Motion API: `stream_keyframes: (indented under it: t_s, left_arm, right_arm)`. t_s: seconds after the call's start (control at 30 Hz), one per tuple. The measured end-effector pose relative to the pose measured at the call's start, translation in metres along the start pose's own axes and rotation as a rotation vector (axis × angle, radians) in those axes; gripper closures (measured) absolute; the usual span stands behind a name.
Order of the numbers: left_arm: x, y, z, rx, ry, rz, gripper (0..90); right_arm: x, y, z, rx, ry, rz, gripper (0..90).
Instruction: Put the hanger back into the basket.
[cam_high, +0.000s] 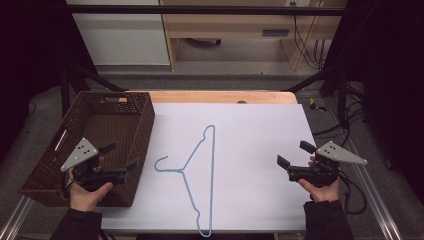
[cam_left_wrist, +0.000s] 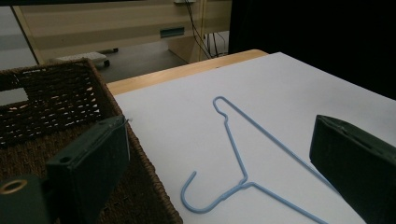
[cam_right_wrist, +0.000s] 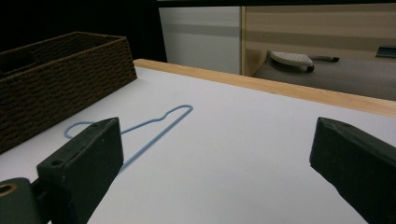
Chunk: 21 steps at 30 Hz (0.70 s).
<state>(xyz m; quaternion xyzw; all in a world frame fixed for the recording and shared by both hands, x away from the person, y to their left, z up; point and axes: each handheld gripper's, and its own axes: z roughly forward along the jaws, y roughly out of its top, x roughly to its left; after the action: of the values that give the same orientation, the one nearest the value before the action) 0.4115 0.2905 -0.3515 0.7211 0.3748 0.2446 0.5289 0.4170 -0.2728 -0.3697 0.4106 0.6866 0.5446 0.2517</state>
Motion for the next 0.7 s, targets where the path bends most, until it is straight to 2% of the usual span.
stream_keyframes:
  t_s: [0.27,0.7]
  left_arm:
    - [0.001,-0.001,0.000,0.007,-0.002,0.001,4.5]
    - [0.005,-0.001,-0.002,0.008,0.015,0.003,4.5]
  right_arm:
    - [0.005,0.003,-0.001,0.004,-0.016,-0.002,3.7]
    - [0.035,0.010,0.013,0.041,0.011,-0.013,3.9]
